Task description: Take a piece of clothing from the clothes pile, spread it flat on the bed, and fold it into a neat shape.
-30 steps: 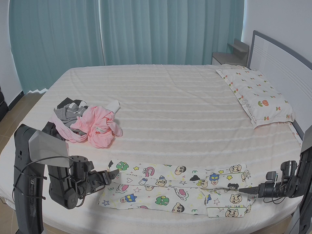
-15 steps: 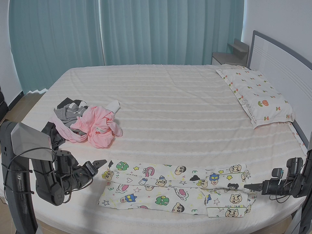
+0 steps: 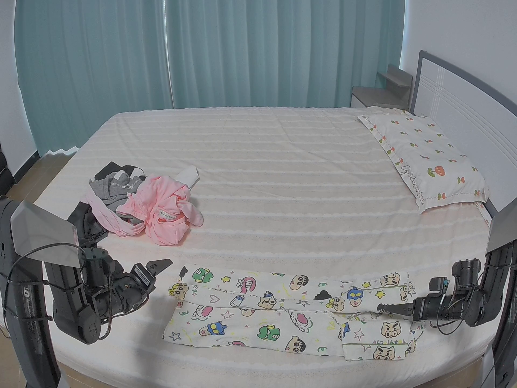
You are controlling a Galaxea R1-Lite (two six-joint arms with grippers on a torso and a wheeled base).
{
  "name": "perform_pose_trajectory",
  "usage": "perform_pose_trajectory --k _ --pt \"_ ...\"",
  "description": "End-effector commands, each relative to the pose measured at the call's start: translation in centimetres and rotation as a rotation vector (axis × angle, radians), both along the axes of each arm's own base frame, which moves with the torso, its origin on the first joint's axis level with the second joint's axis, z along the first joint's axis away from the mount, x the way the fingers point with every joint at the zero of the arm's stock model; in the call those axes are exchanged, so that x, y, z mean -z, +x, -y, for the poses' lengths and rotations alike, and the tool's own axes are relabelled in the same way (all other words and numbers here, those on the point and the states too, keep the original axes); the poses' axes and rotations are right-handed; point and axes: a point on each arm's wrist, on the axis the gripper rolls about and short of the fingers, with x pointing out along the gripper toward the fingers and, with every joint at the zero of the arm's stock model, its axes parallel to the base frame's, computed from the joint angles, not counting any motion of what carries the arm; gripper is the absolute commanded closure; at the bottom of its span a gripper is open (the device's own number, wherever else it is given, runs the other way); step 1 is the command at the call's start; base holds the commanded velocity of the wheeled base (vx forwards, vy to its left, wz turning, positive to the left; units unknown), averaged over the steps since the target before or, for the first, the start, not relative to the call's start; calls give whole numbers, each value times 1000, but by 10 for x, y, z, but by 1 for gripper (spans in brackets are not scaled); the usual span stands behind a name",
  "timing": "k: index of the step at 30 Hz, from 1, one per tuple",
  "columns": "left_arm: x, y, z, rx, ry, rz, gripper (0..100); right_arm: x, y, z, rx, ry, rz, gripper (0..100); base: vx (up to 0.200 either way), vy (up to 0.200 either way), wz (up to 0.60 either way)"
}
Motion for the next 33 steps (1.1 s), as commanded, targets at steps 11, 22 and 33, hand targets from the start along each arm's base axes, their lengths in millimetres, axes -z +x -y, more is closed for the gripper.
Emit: perform_pose_trajectory --k 11,22,33 --pt "5 0 3 9 0 -6 0 6 21 2 72 87 -3 100 0 0 0" --pt "5 0 3 11 4 -8 0 5 16 3 76 91 -13 100 0 0 0" --pt "8 -2 7 21 12 -18 0 -8 4 13 114 98 2 100 0 0 0"
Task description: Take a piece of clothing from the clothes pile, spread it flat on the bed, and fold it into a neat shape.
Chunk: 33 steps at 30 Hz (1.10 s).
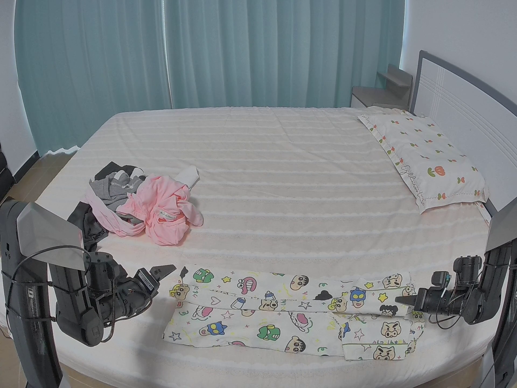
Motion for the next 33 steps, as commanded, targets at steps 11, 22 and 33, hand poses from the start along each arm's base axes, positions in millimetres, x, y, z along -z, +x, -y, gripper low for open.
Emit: perform_pose_trajectory --k 11,22,33 --pt "0 -1 2 6 0 8 0 -3 -12 5 23 -4 -22 100 0 0 0" --pt "5 1 18 53 56 26 0 3 -19 3 7 -11 -50 0 0 0 0" --pt "12 34 28 185 243 -5 0 -4 -32 6 23 -26 0 0 0 0 0"
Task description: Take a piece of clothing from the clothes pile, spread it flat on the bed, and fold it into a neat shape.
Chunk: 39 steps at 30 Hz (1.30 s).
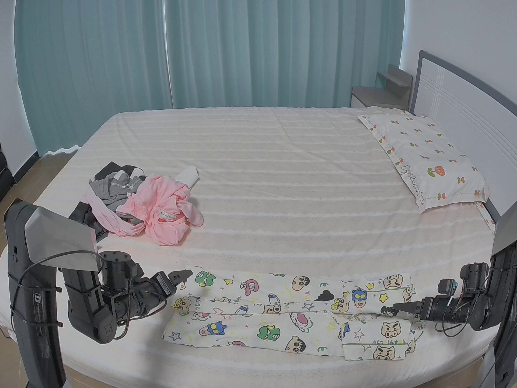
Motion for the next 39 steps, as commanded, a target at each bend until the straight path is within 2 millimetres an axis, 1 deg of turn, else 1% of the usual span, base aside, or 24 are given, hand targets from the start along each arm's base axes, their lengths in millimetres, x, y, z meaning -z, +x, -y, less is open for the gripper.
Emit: perform_pose_trajectory --k 1,2,3,6,11,15,20,26,36,37,39 --pt "0 23 4 56 72 -2 0 -2 -7 3 18 -1 18 0 0 0 0" --pt "0 23 4 56 72 -2 0 -2 -7 3 18 -1 18 0 0 0 0" --pt "0 30 6 68 87 -10 0 -1 -7 3 18 -1 18 0 0 0 0" --pt "-1 35 7 111 95 -6 0 -1 -7 3 18 -1 20 0 0 0 0" --pt "1 35 8 176 107 -4 0 0 -7 3 17 1 16 0 0 0 0" --pt "1 38 9 191 125 13 0 0 -7 3 17 1 16 0 0 0 0" --pt "-1 55 11 200 137 54 0 0 -9 2 17 0 9 0 0 0 0" --pt "2 65 15 212 143 29 0 1 -9 2 15 2 7 0 0 0 0" --pt "5 65 19 225 148 30 0 1 -9 2 13 2 7 0 0 0 0" --pt "5 65 19 225 148 30 100 1 -9 1 13 2 6 0 0 0 0" --pt "5 65 19 225 148 30 100 1 -9 1 13 2 6 0 0 0 0"
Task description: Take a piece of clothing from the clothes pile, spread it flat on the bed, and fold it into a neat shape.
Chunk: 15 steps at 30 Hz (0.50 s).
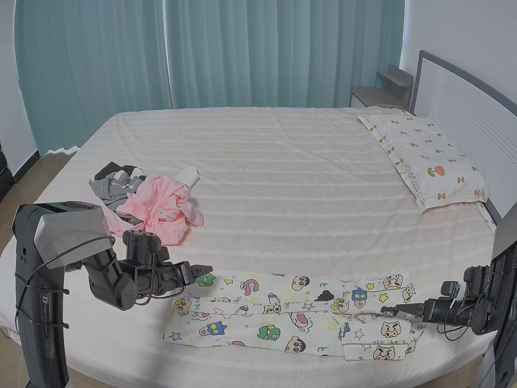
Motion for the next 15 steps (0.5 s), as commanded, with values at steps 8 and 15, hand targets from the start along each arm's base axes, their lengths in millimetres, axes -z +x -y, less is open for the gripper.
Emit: perform_pose_trajectory --k 8,15 --pt "-3 -1 -4 -14 -1 5 100 2 0 0 -1 0 -7 0 0 0 0" --pt "-12 4 -6 -26 -3 40 100 2 -1 0 -1 1 -8 0 0 0 0"
